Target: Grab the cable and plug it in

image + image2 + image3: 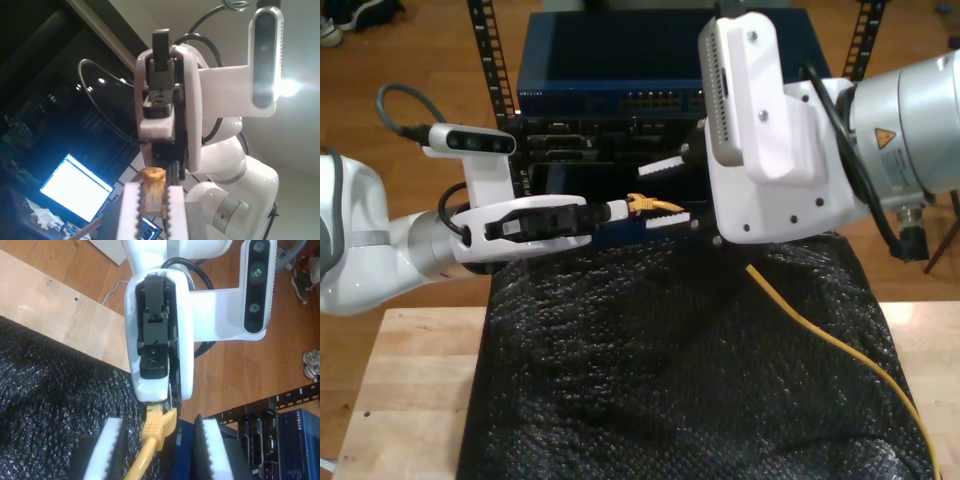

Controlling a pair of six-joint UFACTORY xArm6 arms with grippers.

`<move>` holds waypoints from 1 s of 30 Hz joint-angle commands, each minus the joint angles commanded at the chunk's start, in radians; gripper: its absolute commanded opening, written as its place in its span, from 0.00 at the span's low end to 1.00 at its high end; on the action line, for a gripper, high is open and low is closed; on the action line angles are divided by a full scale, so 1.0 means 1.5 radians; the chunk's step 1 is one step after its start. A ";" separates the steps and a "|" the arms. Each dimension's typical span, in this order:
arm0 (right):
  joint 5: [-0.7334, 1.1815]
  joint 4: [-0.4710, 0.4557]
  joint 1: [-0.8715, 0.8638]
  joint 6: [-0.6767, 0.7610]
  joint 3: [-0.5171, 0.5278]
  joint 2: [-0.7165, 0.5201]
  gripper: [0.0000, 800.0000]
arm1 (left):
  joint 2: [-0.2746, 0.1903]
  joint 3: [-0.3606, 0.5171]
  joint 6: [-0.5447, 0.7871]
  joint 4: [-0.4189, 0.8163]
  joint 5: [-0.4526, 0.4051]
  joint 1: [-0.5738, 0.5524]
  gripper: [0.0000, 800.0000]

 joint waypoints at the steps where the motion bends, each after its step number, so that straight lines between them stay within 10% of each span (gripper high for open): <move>1: 0.000 0.000 0.000 0.000 0.000 0.000 0.36 | 0.000 0.000 0.000 0.000 0.000 0.001 0.03; 30: 0.000 0.001 0.013 0.000 0.001 0.003 0.30 | 0.001 -0.001 -0.032 0.000 0.008 0.000 0.03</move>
